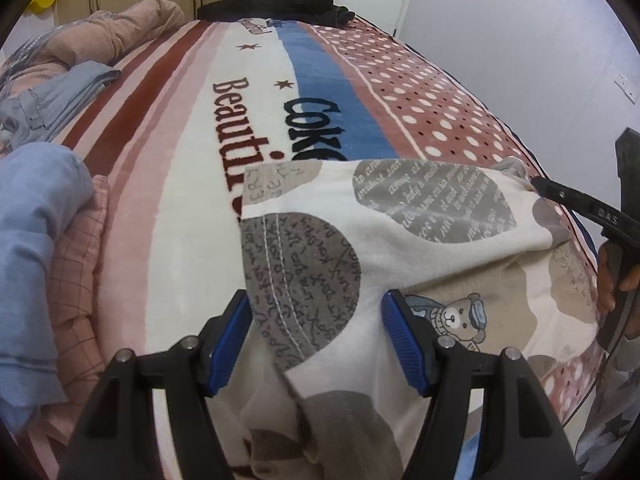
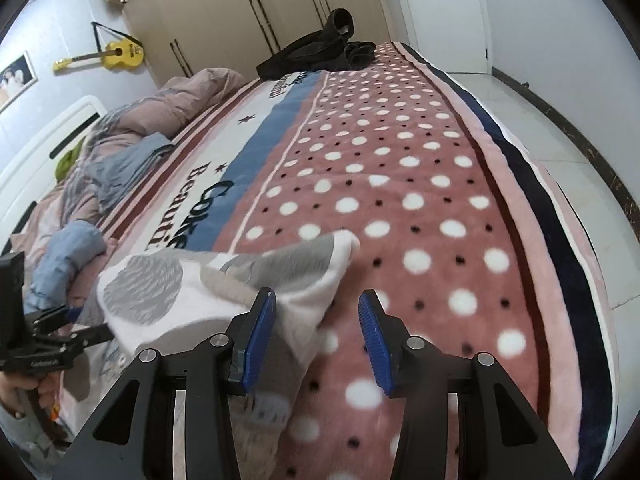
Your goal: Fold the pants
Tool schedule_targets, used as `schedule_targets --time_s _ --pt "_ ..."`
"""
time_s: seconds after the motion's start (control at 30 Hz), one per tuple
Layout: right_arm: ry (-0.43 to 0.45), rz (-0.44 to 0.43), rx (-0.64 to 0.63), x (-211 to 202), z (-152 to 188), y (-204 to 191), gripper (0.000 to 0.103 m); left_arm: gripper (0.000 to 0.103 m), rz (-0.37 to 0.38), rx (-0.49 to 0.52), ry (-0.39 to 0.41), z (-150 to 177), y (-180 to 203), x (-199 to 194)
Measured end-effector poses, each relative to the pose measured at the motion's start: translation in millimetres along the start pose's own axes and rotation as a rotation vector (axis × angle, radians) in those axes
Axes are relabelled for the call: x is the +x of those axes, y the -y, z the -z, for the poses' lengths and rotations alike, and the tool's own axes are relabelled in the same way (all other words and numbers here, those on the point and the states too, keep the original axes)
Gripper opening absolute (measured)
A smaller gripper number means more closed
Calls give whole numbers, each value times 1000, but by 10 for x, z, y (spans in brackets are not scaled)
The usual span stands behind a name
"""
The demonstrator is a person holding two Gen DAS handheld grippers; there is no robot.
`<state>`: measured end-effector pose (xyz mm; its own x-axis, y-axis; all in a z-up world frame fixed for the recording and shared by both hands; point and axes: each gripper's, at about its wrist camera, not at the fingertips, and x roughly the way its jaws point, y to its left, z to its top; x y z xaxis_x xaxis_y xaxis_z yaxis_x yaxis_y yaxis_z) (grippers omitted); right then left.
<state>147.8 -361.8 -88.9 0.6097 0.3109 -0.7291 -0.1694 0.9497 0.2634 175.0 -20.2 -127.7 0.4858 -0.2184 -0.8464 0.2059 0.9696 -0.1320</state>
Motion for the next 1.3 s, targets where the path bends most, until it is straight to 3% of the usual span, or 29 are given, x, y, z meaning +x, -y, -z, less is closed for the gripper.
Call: schedule_targets --time_s 0.17,0.37,0.5,0.6,0.73,0.9,1.07,1.17,1.23,1.3 --pt "-22 47 1 248 -117 13 35 68 10 -5 -4 -6 -45 42" --pt "36 -40 10 -118 -58 10 37 68 11 0 18 -34 -62 -46" --pt "-38 -110 -43 -170 51 -142 49 68 4 3 14 -24 -67 -16" --pt "-45 -49 -90 -51 80 -247 50 68 -7 7 12 -2 -66 0" --pt "-42 42 -48 230 -55 -166 51 69 -8 -2 3 22 -112 23" --pt "-59 10 8 314 -61 -68 50 72 13 -21 -8 23 -148 27" --pt "-78 -117 120 12 53 50 52 72 58 -29 -21 15 -108 86" --pt "-132 -241 178 -50 248 57 63 72 112 -42 -39 25 -54 154" --pt "-169 -332 221 -46 377 40 64 68 133 -45 -49 31 -15 194" --pt "-200 -342 220 -8 489 -17 67 60 136 -42 -52 36 28 210"
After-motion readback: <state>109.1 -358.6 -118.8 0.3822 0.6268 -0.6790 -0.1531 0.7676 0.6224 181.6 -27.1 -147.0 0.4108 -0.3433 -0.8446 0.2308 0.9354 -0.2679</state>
